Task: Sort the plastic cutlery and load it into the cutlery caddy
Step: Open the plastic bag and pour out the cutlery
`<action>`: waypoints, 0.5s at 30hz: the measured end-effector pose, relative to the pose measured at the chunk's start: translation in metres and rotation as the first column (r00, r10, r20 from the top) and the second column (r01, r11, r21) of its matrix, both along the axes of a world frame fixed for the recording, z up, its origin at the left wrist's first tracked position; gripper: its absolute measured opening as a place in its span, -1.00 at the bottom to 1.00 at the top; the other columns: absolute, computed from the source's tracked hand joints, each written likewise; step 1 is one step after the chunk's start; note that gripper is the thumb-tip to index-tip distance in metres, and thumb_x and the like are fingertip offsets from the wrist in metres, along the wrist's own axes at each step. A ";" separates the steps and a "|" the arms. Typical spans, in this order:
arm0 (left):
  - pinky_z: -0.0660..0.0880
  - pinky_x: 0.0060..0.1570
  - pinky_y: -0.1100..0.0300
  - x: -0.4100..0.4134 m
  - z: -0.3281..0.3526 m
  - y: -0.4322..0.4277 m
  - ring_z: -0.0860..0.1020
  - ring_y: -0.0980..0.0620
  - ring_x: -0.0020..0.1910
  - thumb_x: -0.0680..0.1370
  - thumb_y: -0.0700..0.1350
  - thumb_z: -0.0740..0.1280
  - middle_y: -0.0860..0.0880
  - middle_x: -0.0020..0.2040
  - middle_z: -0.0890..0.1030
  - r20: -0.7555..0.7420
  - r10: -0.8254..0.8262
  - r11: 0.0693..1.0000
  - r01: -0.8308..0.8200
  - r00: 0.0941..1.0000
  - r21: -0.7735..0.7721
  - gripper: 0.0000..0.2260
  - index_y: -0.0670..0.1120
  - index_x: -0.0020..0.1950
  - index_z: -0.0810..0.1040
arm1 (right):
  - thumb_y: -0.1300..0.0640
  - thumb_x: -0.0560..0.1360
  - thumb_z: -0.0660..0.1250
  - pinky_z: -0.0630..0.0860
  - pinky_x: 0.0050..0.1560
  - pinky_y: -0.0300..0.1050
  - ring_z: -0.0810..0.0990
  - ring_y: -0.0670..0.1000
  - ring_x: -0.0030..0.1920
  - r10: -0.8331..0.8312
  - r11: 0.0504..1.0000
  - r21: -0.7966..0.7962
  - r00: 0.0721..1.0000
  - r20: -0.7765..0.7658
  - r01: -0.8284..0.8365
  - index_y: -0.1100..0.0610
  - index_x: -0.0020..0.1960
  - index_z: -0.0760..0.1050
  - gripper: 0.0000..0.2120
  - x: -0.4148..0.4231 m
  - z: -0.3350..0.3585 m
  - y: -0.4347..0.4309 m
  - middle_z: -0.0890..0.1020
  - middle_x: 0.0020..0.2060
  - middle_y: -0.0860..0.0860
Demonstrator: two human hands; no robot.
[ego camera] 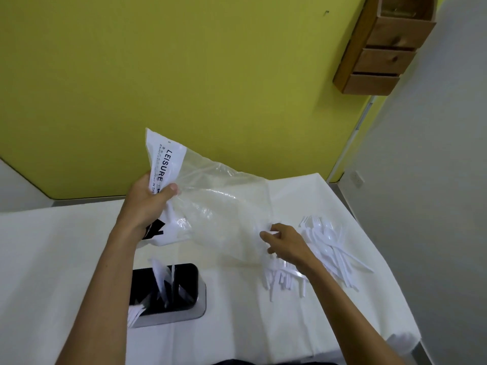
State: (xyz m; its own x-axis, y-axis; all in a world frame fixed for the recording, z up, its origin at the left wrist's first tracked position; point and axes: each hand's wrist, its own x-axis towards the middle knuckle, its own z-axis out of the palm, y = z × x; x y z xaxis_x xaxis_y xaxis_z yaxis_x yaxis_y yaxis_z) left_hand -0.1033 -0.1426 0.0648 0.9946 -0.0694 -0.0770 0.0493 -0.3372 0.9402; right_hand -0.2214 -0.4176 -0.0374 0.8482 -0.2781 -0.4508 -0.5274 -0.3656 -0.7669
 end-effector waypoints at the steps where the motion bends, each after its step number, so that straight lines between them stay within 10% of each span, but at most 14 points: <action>1: 0.49 -0.09 0.16 0.000 0.004 0.004 0.61 0.13 -0.09 0.57 -0.19 0.41 0.13 -0.08 0.67 0.008 0.013 0.999 -0.012 1.000 -0.038 -0.83 0.11 -0.02 0.58 | -0.06 0.55 0.33 0.58 -0.07 -0.09 0.72 -0.02 -0.15 -0.007 0.999 0.038 1.000 0.027 0.006 0.10 0.24 0.51 -0.65 0.004 0.005 0.005 0.70 -0.04 0.01; 15: 0.52 0.00 0.13 -0.026 0.011 0.191 0.63 0.02 -0.05 0.53 -0.13 0.47 0.01 -0.03 0.70 -0.076 0.345 0.913 -0.353 0.936 -0.203 -0.90 0.03 0.01 0.63 | 0.11 0.56 0.36 0.51 -0.28 -0.11 0.59 -0.01 -0.35 0.120 0.979 0.131 0.957 0.265 -0.159 0.15 -0.04 0.63 -0.88 0.079 0.077 0.145 0.68 -0.22 0.05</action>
State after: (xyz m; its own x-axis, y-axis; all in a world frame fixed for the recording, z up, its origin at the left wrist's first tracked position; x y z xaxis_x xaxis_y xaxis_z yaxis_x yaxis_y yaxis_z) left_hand -0.1297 0.0481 0.0756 0.9550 0.2630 -0.1372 0.1652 -0.0874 0.9824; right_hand -0.1428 -0.2724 0.0394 0.9656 -0.0949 -0.2422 -0.2596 -0.2923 -0.9204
